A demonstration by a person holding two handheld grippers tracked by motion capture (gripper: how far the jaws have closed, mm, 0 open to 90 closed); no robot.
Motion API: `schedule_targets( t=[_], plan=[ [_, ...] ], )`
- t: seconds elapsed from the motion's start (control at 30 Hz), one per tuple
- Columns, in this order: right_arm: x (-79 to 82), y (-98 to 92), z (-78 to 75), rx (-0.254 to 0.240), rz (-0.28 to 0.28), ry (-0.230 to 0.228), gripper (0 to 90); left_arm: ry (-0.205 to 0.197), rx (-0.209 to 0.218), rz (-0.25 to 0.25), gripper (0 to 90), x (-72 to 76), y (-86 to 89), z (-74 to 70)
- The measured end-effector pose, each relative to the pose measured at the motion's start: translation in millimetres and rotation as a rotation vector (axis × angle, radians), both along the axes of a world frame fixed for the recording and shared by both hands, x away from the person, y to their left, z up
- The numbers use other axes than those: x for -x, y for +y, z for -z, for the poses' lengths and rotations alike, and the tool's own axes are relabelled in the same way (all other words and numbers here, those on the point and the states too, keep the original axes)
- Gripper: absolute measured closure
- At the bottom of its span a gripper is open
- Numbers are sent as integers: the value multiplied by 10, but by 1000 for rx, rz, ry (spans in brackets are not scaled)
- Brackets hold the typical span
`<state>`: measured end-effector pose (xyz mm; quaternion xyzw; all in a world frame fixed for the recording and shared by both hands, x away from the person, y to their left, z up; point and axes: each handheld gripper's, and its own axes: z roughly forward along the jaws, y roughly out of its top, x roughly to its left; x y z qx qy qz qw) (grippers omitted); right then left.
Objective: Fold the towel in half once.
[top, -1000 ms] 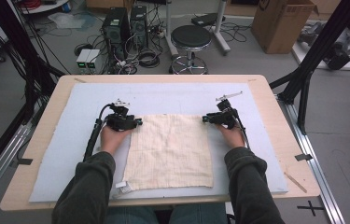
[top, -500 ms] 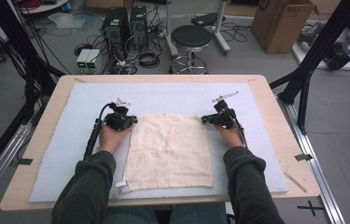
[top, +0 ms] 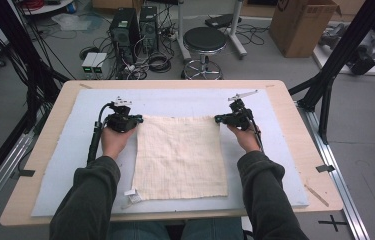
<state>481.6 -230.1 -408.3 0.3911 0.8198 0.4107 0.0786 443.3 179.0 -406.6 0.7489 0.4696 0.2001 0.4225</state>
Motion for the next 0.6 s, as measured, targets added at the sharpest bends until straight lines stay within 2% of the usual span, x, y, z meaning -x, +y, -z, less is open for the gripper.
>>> schedule_targets(
  t=[0.07, 0.13, 0.2, 0.3, 0.37, 0.53, 0.6],
  plan=[
    [-2, -25, -55, -15, 14, -9, 864, -12, -10, 6, 875, -11, -2, -58],
    [3, -56, -101, -39, 22, -23, 864, -15, 18, 9, 875, -18, 8, -103],
    [4, -74, -98, -60, 27, -13, 864, -13, 28, 11, 875, -15, 2, -102],
    [4, -63, -49, -54, 20, 18, 864, 8, 0, 41, 875, -8, -21, -74],
    [14, -60, -16, -55, 15, 22, 864, 17, -25, 62, 876, 5, -38, -66],
    [50, -70, 16, -71, 11, 23, 864, 12, -1, 72, 876, 37, -32, -105],
    [67, -75, 7, -70, 5, 27, 864, 16, -5, 81, 876, 55, -36, -113]
  ],
)
